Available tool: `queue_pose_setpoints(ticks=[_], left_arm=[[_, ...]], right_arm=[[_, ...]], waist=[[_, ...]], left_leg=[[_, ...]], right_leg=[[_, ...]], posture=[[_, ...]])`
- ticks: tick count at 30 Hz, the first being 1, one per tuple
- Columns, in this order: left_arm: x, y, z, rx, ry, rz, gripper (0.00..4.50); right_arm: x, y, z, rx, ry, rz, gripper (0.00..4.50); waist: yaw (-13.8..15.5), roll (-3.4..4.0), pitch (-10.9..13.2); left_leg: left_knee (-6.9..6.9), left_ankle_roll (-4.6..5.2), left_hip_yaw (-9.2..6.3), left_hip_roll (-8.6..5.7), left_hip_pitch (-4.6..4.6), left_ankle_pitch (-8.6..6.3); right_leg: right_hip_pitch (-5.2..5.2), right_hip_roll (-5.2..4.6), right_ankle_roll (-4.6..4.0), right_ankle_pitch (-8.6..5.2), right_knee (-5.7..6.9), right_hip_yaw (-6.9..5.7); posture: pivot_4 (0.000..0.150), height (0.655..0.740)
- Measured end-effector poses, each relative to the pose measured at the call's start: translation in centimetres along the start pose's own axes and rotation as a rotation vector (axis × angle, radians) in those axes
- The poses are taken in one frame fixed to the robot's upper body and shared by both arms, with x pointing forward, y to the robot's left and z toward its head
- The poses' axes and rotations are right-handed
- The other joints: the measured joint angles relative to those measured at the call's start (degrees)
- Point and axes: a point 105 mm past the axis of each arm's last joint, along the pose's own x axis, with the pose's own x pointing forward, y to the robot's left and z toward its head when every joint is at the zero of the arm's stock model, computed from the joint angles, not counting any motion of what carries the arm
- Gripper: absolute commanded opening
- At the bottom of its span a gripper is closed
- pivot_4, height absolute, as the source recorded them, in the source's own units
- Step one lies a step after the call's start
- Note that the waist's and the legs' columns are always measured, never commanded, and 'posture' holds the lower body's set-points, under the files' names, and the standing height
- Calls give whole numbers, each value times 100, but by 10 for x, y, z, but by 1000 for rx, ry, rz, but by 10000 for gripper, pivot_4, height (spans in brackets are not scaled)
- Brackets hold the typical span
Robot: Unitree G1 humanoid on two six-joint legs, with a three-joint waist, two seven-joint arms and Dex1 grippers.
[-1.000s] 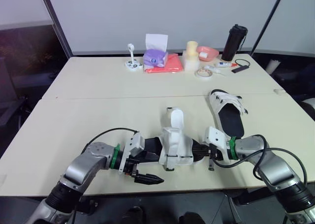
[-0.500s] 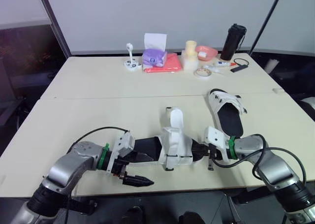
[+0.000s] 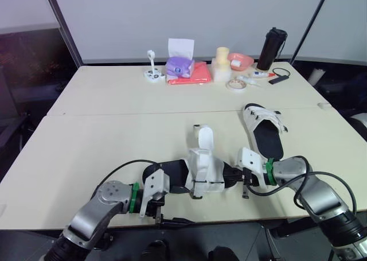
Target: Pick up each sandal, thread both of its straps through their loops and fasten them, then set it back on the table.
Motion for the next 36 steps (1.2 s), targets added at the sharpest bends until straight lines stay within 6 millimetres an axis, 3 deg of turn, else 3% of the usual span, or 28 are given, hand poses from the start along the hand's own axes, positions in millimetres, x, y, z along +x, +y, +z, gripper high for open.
queue_pose_setpoints(ticks=[17,20,27,32,36], left_arm=[[26,0,-2,-115,-9,28,43901],[30,3,0,-137,-21,28,35637],[36,11,-6,-209,-26,66,614],[37,10,-6,-262,-43,58,614],[24,-4,2,-289,-46,-15,614]], right_arm=[[-1,1,-3,-3,14,-6,0],[-2,1,-4,-4,19,-7,0],[-1,2,-2,-11,15,-3,0],[-1,2,-2,-10,15,-7,0],[-1,3,-1,-12,10,-7,0]], waist=[[27,2,-21],[39,0,-23],[45,-3,-22],[49,-3,-22],[18,0,-20]], left_leg=[[1,0,-2,2,2,0],[1,0,-2,2,3,0],[-7,0,-1,3,1,-6],[-6,0,0,3,1,-7],[-10,-1,0,4,1,-8]], right_leg=[[21,1,-1,1,-29,-3],[24,1,-4,3,-36,-3],[16,4,-4,4,-40,-6],[17,6,-4,4,-40,-7],[16,5,-4,4,-42,-7]], posture=[[1500,7400],[1500,7400],[1500,7400],[1500,7400],[1500,7400]])
